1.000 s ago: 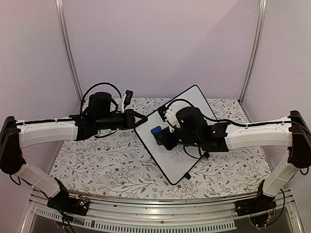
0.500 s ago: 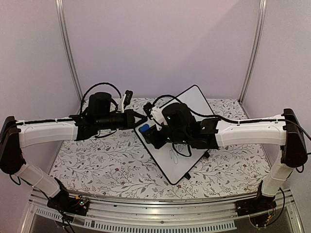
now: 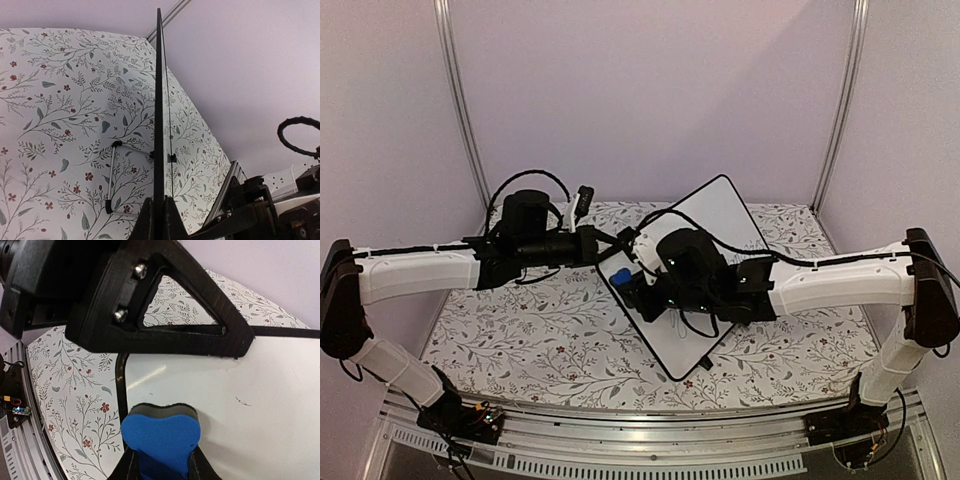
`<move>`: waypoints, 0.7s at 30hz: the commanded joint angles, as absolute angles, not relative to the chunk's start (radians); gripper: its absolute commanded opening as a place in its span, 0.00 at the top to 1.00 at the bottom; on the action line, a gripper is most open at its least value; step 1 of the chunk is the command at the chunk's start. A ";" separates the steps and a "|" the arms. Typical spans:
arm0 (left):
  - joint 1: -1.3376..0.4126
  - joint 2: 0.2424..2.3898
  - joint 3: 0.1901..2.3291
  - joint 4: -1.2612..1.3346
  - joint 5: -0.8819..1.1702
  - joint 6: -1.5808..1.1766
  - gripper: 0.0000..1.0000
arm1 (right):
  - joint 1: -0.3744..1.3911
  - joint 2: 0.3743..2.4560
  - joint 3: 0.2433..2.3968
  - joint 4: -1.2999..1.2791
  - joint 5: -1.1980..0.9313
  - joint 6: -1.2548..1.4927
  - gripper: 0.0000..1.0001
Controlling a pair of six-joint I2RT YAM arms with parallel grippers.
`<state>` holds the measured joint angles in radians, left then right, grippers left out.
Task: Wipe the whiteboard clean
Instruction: Erase the whiteboard at the center of the board.
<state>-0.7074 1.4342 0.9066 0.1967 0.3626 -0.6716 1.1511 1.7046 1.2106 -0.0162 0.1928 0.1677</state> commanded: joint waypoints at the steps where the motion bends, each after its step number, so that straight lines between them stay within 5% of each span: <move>1: -0.757 1.414 0.917 0.265 0.493 -0.647 1.00 | 1.136 1.729 1.102 -0.145 0.196 0.189 0.84; 21: -0.761 1.413 0.917 0.262 0.485 -0.643 1.00 | 0.959 1.539 0.915 -0.111 0.141 0.242 0.85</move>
